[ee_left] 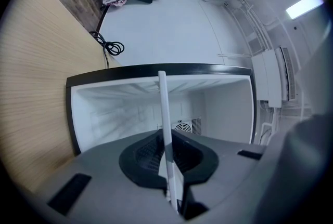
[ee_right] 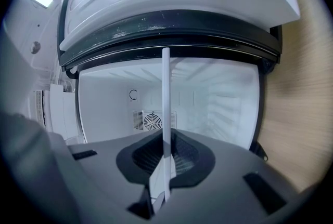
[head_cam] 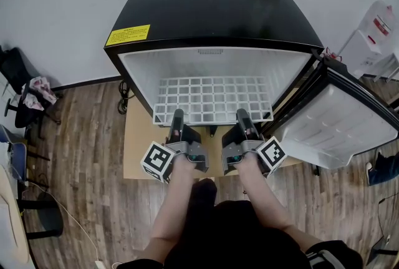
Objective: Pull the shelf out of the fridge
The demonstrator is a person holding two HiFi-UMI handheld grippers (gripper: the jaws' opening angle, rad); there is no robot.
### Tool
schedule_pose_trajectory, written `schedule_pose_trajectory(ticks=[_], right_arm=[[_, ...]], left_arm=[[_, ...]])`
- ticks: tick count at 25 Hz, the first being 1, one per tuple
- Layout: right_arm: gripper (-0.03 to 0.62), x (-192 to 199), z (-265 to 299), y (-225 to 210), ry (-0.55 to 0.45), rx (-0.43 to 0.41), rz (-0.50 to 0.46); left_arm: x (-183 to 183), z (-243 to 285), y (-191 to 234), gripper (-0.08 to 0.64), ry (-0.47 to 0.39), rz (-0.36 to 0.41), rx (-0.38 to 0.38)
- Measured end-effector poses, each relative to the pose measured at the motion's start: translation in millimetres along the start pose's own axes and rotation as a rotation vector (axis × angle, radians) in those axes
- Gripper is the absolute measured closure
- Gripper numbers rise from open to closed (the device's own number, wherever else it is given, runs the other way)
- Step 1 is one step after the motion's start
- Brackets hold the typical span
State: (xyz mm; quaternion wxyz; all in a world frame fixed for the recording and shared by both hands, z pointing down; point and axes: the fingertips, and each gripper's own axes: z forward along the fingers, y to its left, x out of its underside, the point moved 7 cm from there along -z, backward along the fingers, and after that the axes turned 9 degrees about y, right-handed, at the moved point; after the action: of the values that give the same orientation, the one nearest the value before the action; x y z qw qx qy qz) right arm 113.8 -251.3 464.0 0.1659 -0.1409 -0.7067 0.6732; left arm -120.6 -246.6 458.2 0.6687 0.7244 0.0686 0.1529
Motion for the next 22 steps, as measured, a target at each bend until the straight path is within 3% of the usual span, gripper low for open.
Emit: schedule_pose_trajectory(ticks=[22], right_arm=[[0.581, 5, -12, 2, 0.008, 0.002, 0.015]], left_arm=[[4, -12, -2, 0.535, -0.004, -0.013, 0.003]])
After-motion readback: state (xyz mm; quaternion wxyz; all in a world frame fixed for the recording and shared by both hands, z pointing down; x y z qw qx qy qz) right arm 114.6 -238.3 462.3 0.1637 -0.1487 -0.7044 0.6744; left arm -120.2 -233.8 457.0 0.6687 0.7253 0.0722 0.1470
